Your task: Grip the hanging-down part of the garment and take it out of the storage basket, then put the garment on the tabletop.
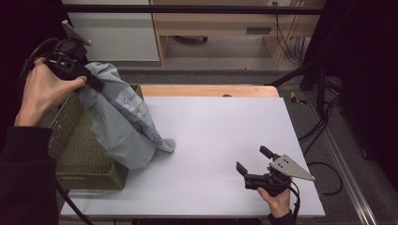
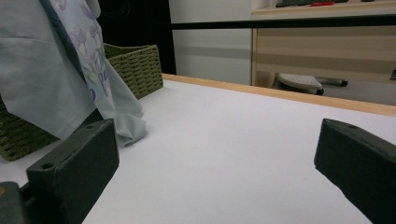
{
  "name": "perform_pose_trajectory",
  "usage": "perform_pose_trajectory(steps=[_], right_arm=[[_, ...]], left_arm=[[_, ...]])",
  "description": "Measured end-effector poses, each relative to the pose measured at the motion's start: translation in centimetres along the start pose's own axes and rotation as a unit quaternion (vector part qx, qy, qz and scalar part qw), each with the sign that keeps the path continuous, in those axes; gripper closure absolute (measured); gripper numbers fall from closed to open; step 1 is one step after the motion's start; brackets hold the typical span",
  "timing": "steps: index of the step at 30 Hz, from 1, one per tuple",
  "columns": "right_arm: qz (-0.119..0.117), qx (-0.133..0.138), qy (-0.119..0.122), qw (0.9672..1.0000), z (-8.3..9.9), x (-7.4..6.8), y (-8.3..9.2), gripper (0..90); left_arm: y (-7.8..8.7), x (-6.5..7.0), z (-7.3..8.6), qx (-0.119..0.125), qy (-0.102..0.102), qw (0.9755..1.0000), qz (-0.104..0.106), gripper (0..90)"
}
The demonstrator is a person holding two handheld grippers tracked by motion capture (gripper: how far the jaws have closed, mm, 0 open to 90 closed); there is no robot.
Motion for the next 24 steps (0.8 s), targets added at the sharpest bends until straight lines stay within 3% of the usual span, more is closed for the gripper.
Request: perform_pose_trajectory(steps=[14, 24], right_arm=[[0.002, 0.000, 0.001, 1.0000, 0.6, 0.1, 0.4, 0.1], [0.002, 0.003, -0.003, 1.0000, 0.5, 0.2, 0.6, 0.1]], left_arm=[[0.1, 0.1, 0.1, 0.002, -0.001, 1.0000, 0.002, 79.8], [-0.1, 2.0, -0.6, 0.005, -0.016, 0.9998, 0.013, 79.9]])
Point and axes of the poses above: each handheld gripper's, and its own axes: y roughly backward along the jaws, z roughly out of its underside, x roughly to its right, the point moved 9 cm from there along -y, roughly forward along the jaws, and after that the axes turned 2 degrees about z, right-handed, at the moved point
